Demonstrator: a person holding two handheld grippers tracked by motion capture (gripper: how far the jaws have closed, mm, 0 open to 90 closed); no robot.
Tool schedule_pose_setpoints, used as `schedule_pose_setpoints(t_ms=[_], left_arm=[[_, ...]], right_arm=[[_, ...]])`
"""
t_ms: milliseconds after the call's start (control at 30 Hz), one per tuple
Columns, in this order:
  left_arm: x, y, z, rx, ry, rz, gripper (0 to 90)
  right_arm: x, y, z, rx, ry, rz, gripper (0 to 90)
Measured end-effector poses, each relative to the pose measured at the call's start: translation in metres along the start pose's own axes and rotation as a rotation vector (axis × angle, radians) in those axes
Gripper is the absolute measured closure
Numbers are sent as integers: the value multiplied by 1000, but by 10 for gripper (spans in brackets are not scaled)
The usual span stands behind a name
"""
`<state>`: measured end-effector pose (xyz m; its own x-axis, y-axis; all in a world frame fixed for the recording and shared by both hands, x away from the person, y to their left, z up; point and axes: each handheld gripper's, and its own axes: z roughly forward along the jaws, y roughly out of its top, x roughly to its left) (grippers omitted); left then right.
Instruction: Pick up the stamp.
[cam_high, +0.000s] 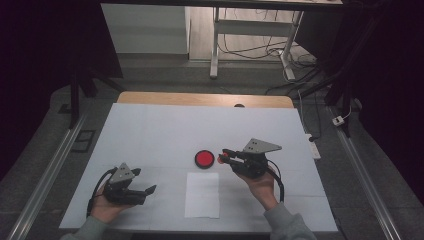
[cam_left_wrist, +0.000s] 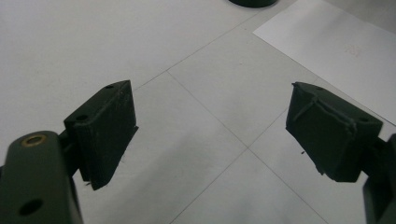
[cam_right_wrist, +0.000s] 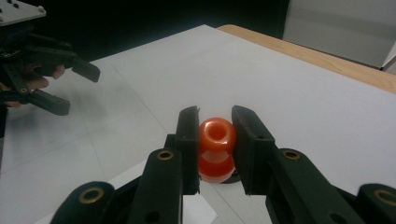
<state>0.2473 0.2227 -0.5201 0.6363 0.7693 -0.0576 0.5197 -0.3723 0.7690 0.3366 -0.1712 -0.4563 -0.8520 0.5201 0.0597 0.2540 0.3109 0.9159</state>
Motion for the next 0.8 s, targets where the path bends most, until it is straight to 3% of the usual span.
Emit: schedule_pose_setpoints(t_ms=[800], left_arm=[[1,0,1,4,1,4,162]], right_arm=[[25,-3,16,34,84,-27,718]])
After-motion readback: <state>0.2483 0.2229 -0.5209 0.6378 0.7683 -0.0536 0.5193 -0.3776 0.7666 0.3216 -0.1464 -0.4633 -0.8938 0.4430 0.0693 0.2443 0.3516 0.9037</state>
